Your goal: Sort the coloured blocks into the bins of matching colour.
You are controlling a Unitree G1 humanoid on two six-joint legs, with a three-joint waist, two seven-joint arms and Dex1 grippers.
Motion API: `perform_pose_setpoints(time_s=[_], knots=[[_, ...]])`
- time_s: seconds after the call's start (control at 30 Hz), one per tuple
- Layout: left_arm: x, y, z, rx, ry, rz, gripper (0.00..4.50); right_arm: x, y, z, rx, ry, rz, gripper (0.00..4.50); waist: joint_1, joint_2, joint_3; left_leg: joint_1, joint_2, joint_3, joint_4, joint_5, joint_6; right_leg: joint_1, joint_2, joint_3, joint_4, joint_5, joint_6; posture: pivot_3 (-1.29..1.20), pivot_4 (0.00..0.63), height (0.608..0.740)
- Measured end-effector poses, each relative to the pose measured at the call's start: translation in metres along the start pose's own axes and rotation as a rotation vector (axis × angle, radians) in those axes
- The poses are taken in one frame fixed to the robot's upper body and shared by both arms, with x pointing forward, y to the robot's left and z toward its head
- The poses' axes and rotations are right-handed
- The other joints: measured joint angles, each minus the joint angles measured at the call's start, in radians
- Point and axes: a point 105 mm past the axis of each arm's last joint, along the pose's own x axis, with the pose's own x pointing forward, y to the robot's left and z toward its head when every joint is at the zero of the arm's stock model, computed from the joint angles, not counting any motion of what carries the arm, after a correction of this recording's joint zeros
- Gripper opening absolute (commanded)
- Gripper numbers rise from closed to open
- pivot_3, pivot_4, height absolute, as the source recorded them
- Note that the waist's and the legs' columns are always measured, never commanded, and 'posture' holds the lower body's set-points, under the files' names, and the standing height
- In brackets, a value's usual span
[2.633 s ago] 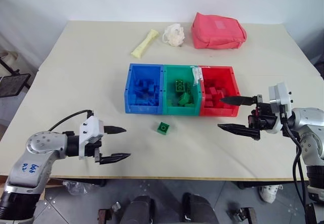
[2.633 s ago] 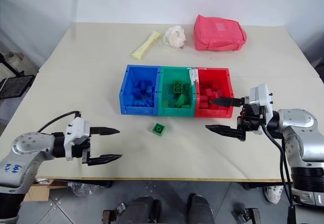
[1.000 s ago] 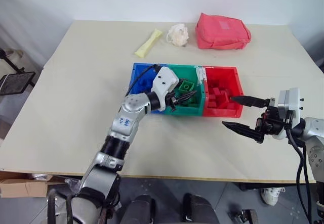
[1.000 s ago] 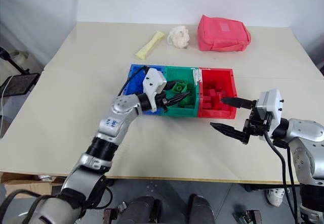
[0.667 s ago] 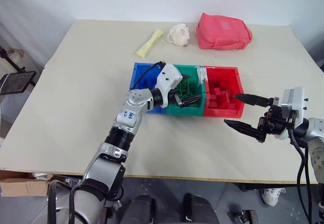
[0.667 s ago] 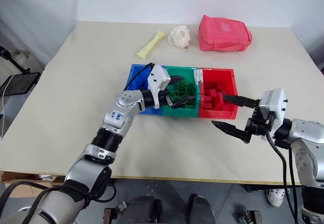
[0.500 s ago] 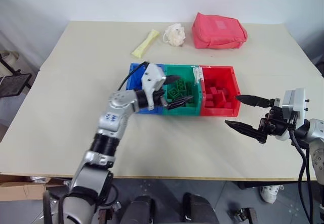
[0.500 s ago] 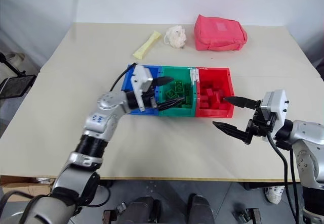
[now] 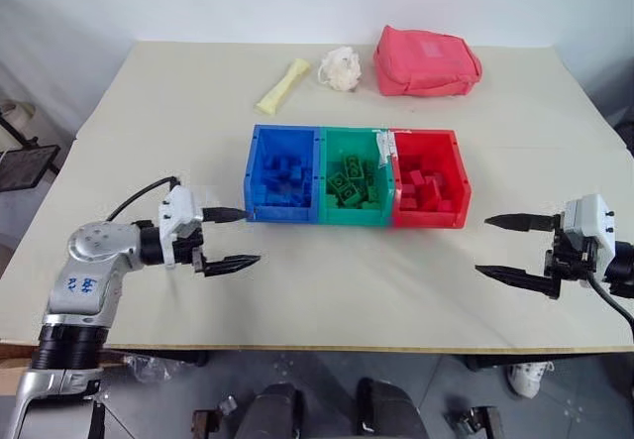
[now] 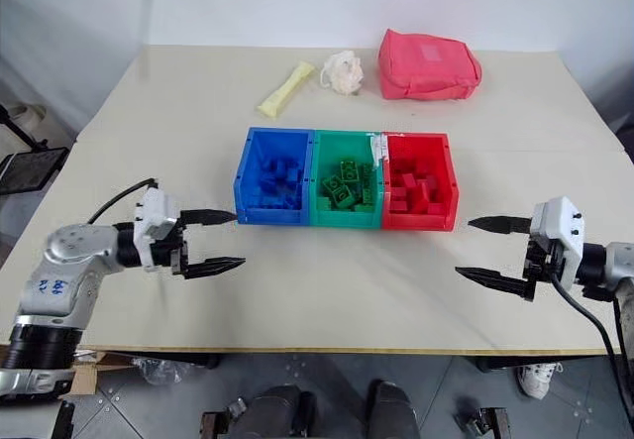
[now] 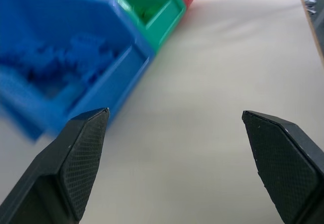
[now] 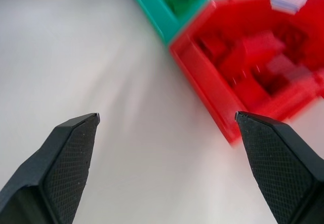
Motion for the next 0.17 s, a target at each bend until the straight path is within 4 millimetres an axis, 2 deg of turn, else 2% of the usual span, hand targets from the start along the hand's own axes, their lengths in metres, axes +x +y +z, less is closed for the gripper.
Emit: perform_pose_setpoints(time_s=[0.17], knots=[[-0.016, 0.008, -0.003, 0.015, 0.019, 0.051, 4.48, -0.003, -0.004, -0.013, -0.005, 0.041, 0.005, 4.5, -0.001, 0.0, 0.0, 0.0, 0.0, 0.0, 0.0, 0.0, 0.0, 0.0, 0.0, 0.0, 0.0, 0.0, 0.0, 0.0, 0.15, 0.74]])
